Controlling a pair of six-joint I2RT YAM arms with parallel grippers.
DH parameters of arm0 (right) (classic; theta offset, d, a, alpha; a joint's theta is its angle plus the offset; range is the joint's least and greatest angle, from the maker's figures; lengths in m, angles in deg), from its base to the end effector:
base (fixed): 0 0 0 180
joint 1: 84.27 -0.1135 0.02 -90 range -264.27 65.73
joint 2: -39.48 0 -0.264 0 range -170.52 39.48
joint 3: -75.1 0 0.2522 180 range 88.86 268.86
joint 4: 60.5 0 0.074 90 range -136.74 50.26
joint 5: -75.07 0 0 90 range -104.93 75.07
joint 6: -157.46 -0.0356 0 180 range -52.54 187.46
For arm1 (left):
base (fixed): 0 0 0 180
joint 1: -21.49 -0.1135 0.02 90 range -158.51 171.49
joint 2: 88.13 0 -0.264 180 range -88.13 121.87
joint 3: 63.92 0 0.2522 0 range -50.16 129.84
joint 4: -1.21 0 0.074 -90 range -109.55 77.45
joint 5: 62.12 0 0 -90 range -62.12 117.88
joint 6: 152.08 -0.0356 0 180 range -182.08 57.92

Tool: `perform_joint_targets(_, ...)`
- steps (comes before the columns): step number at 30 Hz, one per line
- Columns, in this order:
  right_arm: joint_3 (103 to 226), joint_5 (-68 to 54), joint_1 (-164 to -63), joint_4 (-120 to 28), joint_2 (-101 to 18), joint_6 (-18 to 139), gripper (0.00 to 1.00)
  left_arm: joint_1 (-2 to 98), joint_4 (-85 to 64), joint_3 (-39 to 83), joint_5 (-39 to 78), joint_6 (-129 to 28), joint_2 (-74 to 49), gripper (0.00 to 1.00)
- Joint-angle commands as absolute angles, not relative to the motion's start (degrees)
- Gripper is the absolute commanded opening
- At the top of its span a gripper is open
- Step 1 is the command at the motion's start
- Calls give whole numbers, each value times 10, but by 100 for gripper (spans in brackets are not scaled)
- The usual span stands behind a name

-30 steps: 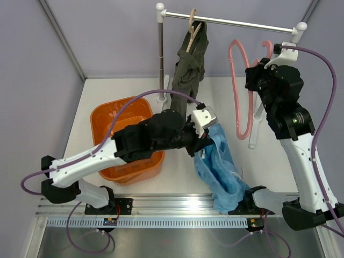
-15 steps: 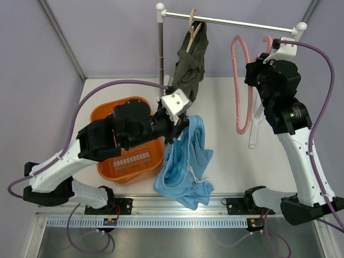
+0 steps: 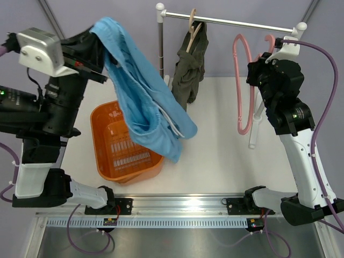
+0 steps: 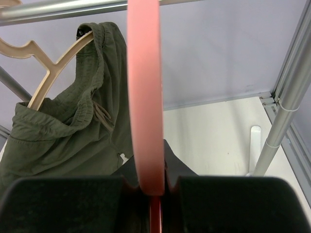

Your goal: Remove the shorts from the hanger

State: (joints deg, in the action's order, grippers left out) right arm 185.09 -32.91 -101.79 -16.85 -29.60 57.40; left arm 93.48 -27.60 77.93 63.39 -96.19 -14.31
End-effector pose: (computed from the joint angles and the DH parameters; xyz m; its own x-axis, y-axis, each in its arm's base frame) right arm 0.2170 0.0570 0.5201 -0.0435 0.1605 -0.9861 0.0155 0.9870 0.1600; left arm 0.0569 -0.1083 0.6660 0.5180 -0.1167 -0.8474 0.4161 0.8999 0.1304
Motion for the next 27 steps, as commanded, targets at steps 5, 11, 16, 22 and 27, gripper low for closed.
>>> perform_joint_targets(5,1882,-333,-1020,-165,-284,588,0,914,-45,804,680,-1162,-127,0)
perform_joint_targets(11,1878,-337,-1021,-163,-277,591,0,873,-63,634,701,-1061,-195,0)
perform_joint_targets(16,1868,-328,-1020,-162,-266,587,0,809,-112,397,714,-882,-283,0)
perform_joint_targets(22,1870,-317,-1020,-149,-267,588,0,669,-250,265,615,-625,-326,0)
perform_joint_targets(27,1874,-311,-1021,-147,-270,589,0,584,-368,261,570,-499,-286,0)
